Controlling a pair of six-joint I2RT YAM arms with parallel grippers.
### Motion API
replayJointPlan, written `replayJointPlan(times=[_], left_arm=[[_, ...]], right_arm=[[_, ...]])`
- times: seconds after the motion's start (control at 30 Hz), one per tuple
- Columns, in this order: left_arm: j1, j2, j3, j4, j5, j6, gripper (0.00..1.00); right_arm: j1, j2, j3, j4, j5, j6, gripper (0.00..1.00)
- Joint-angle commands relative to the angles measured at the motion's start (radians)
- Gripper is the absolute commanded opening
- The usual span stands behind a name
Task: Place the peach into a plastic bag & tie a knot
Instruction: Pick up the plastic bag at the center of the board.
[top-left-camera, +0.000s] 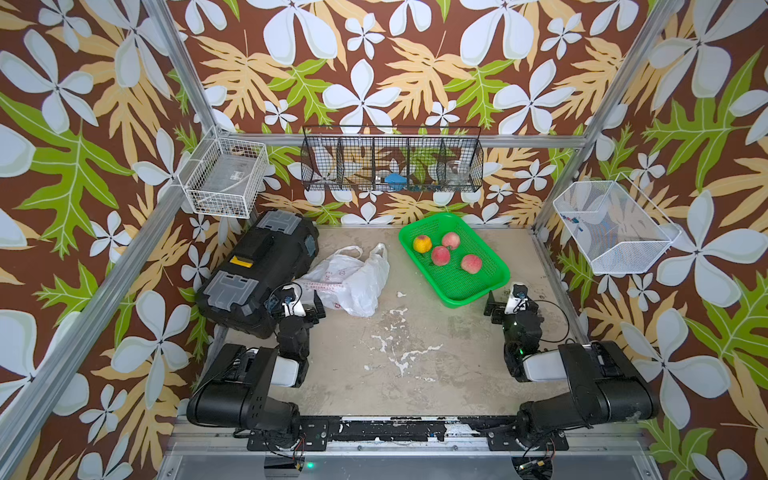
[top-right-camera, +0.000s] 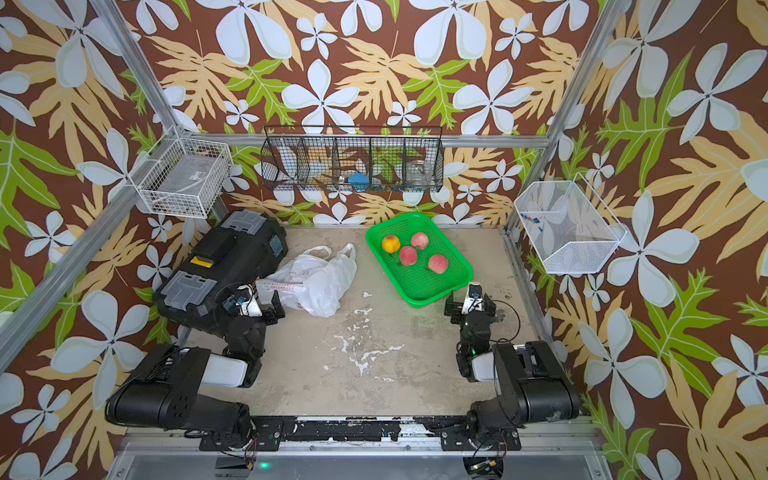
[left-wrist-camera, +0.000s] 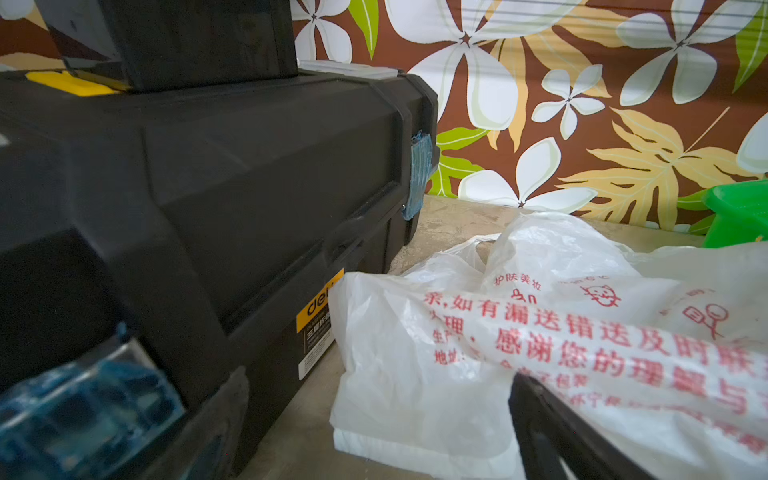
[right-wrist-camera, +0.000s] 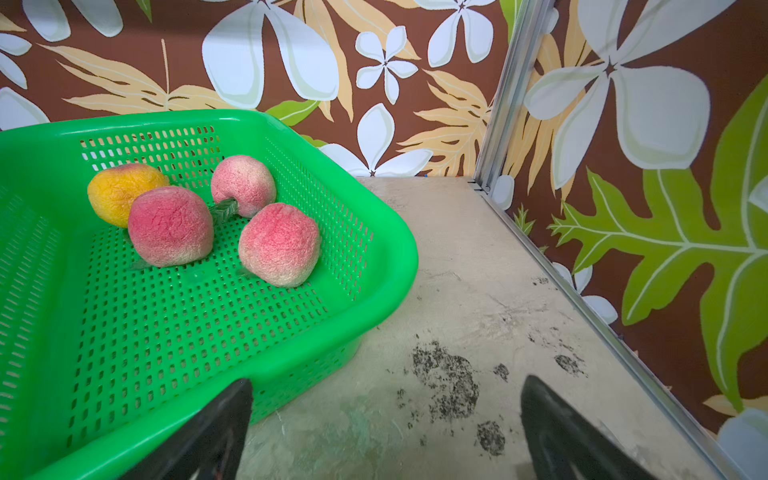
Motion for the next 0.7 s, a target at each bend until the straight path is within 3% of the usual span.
replayJointPlan(times=[0.0,0.67], left_arm=[[0.000,0.000,0.004,0.036,0.016,0.012,1.00],[0.001,-0.002,0.004,0.036,0.016,0.012,1.00]], right_arm=[[0.000,0.001,0.004,0.033,-0.010,-0.005,1.00],[-0.001,0.002,0.006,0.028,-0.021,-0.005,1.00]])
